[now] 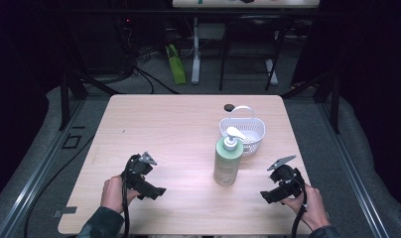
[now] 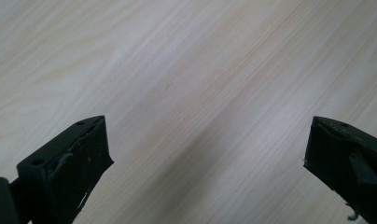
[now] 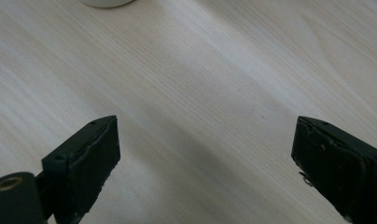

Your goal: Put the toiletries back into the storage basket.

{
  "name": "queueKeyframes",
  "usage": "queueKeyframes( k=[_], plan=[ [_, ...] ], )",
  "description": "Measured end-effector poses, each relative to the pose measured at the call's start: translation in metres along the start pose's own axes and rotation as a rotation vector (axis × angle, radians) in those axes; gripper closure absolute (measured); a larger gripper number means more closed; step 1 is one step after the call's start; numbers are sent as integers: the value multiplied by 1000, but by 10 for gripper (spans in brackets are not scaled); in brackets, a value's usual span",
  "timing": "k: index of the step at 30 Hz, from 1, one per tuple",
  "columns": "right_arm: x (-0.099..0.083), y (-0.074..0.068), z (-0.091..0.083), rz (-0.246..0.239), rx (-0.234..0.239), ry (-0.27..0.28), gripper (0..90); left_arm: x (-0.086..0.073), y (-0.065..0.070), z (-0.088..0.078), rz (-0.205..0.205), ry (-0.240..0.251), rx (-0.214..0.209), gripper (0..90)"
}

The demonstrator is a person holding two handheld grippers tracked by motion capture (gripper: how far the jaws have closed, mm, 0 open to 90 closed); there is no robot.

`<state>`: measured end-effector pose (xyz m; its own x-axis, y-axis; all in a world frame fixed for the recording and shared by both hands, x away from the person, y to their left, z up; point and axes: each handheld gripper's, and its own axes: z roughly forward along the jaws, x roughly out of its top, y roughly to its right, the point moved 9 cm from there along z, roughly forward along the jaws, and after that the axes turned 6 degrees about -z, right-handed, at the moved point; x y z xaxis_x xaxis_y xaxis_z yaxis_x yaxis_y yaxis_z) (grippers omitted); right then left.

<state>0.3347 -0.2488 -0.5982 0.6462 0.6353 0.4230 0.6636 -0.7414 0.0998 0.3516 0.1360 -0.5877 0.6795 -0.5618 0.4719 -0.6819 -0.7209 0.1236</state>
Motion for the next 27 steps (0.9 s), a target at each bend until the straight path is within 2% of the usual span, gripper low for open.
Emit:
queueKeyframes(
  k=[1, 3, 6, 7, 8, 12, 14, 22, 27],
  plan=[
    [0, 0, -1, 8, 10, 7, 69, -3, 0, 2, 3, -29, 4, 0],
    [1, 1, -3, 11, 20, 27, 81, -5, 0, 2, 3, -38, 4, 0],
    [0, 1, -3, 11, 24, 27, 77, -3, -1, 1, -14, -30, 7, 0],
    [0, 1, -3, 8, 21, 27, 76, -2, 0, 0, -20, -20, -9, 0],
    [0, 1, -3, 9, 27, 25, 73, -1, -1, -1, -32, -12, -8, 0],
    [0, -1, -4, 8, 33, 32, 50, -4, -3, -3, -42, -22, 14, 0],
    [0, 0, -3, -3, 31, 27, 38, -9, -7, -3, -36, -52, 55, 0],
    [3, -3, -4, -9, 36, 38, 22, -12, -9, -1, -36, -69, 79, 0],
    [5, -3, -8, 0, 23, 64, 0, -12, -12, -3, -52, -56, 96, 0]
  ],
)
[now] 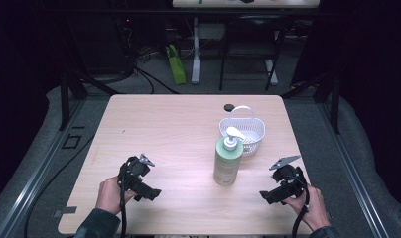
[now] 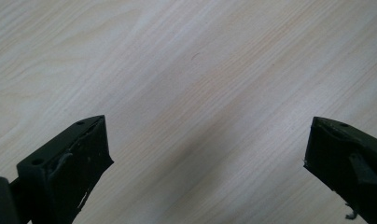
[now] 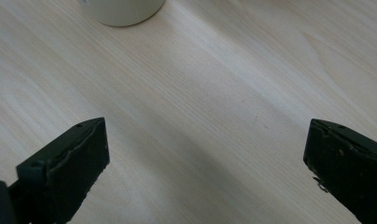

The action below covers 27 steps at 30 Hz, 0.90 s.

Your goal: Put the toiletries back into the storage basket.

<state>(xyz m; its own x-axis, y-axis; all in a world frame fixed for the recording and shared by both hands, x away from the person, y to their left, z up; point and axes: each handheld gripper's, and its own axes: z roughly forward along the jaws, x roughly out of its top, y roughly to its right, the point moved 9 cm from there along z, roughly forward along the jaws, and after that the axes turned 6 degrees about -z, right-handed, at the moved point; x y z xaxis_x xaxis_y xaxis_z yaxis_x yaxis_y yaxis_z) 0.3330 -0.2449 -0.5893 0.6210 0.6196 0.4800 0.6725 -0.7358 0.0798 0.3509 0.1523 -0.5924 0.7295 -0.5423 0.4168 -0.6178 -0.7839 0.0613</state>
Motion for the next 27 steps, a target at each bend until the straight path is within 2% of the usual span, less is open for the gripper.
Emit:
queueKeyframes(
  k=[2, 5, 9, 13, 14, 16, 18, 19, 21, 22, 24, 27],
  plan=[
    [2, -3, -2, -5, -2, 7, 0, 0, -3, 0, -18, -2, 7, 0],
    [4, -4, -4, -9, 0, 13, 0, -1, -4, 1, -21, -8, 6, 0],
    [11, -10, -7, 15, 42, 46, 0, 2, -6, 3, -6, 2, 13, 0],
    [13, -12, -10, 12, 46, 62, 0, 4, -5, 2, -1, 7, 10, 0],
    [16, -13, -13, 6, 44, 86, 0, 4, -4, 3, -3, 8, 7, 0],
    [17, -14, -15, 7, 48, 98, 0, 3, -5, 3, -9, 1, 7, 0],
    [22, -17, -19, 21, 55, 127, 0, 2, -6, 3, -9, 2, 4, 0],
    [26, -19, -22, 10, 51, 150, 0, 1, -6, 2, -12, 5, 6, 0],
    [27, -21, -23, 5, 52, 155, 0, 1, -6, 1, -9, 5, 8, 0],
    [29, -23, -26, -6, 49, 174, 0, 2, -5, 1, -13, 11, 3, 0],
    [30, -24, -27, -2, 52, 179, 0, 2, -6, 1, -13, 11, 3, 0],
    [39, -27, -31, 5, 45, 217, 0, 2, -7, 2, -13, 8, 7, 0]
  ],
)
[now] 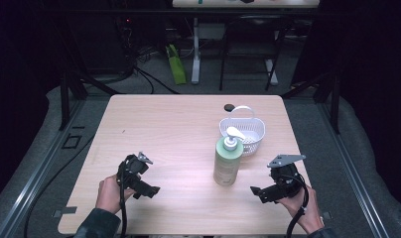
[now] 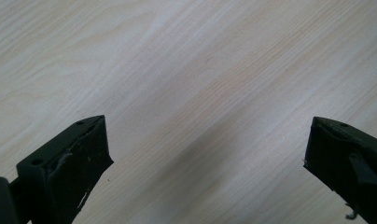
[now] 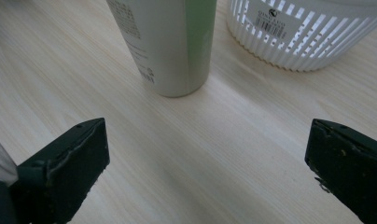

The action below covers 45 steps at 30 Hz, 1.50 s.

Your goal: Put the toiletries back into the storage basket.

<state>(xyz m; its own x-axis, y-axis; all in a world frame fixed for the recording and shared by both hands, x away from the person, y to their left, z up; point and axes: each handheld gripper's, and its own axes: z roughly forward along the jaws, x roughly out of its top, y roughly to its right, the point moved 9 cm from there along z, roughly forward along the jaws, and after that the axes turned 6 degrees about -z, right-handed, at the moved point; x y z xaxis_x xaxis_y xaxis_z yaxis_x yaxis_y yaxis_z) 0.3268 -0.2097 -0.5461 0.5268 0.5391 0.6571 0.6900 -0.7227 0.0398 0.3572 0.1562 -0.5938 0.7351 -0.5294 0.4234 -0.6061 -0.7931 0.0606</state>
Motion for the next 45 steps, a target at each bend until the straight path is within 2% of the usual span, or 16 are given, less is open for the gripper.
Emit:
queueKeyframes(
  k=[5, 6, 8, 16, 21, 27, 31, 33, 45],
  plan=[
    [8, -3, -3, -11, 3, 27, 0, 1, -1, 1, 0, 1, 0, 0],
    [14, -4, -4, -9, -3, 54, 0, 2, -1, 1, 0, -1, 4, 0],
    [16, -4, -5, -7, -2, 63, 0, 2, -1, 1, 2, -2, 3, 0],
    [39, -8, -12, -14, 8, 162, 0, 2, -1, 3, 6, -11, 3, 0],
    [52, -13, -9, -21, 25, 197, 0, -1, -1, 6, 15, -34, 3, 0],
    [74, -19, -3, -25, 42, 248, 0, 0, -1, 5, 18, -26, 5, 0],
    [83, -23, -2, -43, 30, 278, 0, 1, 0, 4, 23, -19, 4, 0],
    [90, -23, -2, -44, 22, 311, 0, 2, 0, 4, 24, -16, 1, 0],
    [107, -23, 5, -40, 7, 363, 0, 2, -5, 3, 13, -15, 8, 0]
  ],
)
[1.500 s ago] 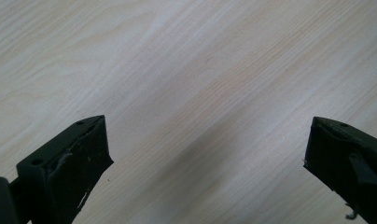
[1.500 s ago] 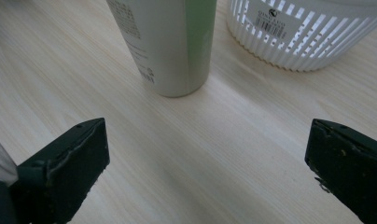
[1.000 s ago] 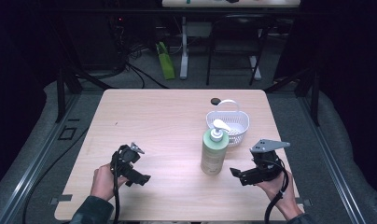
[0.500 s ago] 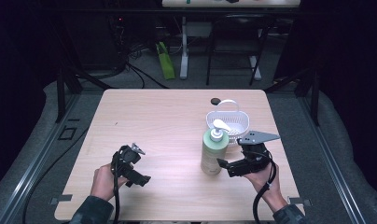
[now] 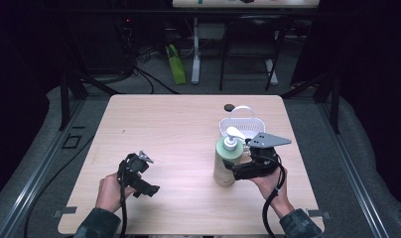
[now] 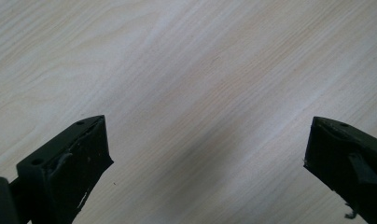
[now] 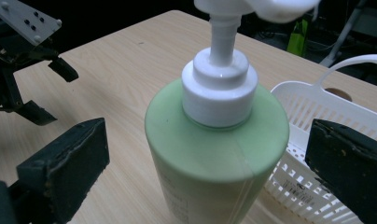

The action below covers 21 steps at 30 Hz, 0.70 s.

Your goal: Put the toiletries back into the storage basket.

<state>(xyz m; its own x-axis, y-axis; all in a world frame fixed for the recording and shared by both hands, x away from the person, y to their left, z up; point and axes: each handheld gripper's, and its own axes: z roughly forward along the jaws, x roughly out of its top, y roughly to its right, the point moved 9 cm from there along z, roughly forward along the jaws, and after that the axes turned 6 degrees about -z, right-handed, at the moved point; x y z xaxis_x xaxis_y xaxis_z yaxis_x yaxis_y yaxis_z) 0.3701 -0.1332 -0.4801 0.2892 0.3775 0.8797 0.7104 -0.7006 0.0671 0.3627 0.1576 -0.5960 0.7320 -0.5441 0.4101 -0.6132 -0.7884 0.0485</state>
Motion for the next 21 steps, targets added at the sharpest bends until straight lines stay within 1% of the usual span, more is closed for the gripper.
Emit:
queueKeyframes(
  k=[1, 3, 4, 6, 7, 9, 10, 12, 13, 14, 15, 16, 17, 18, 19, 20, 21],
  plan=[
    [1, 0, 1, -1, -5, 4, 0, 0, 0, 0, 0, 0, -2, 0],
    [2, 0, 2, 0, 0, 6, 0, 0, 0, 0, 2, -2, -1, 0],
    [4, 1, 3, 3, -16, 23, 0, 0, 0, 1, 2, -4, 1, 0],
    [5, 1, 3, 6, -15, 24, 0, 0, 1, 1, 3, -6, -3, 0],
    [6, 1, 3, 5, -31, 32, 0, 0, 1, 1, 2, -4, -4, 0],
    [7, 1, 3, -3, -34, 41, 18, 1, 1, 1, 3, -4, -5, 0],
    [10, 1, 3, 4, -35, 68, 75, 1, 1, 1, 3, -4, -4, 0],
    [11, 0, 3, 10, -34, 75, 93, 1, 2, 1, 8, -6, -4, 0],
    [15, 1, 3, 20, -35, 103, 160, 1, 2, 1, 11, -6, -3, 0],
    [15, 2, 3, 24, -45, 104, 185, 1, 2, 1, 11, -6, -3, 0],
    [15, 2, 3, 24, -45, 104, 185, 1, 3, 1, 11, -6, -6, 0],
    [16, 3, 3, 27, -53, 108, 241, 1, 3, 1, 9, -5, -11, 0],
    [18, 4, 2, 39, -59, 125, 301, 1, 3, 1, 8, -5, -14, 0],
    [19, 6, 1, 43, -66, 142, 321, 1, 3, 2, 7, -6, -15, 0],
    [21, 6, 1, 46, -64, 158, 364, 2, 2, 2, 6, -7, -15, 0],
    [21, 6, 1, 46, -64, 158, 364, 2, 2, 2, 6, -7, -15, 0],
    [23, 6, 1, 46, -63, 179, 408, 2, 2, 3, 9, -9, -18, 0]
  ],
)
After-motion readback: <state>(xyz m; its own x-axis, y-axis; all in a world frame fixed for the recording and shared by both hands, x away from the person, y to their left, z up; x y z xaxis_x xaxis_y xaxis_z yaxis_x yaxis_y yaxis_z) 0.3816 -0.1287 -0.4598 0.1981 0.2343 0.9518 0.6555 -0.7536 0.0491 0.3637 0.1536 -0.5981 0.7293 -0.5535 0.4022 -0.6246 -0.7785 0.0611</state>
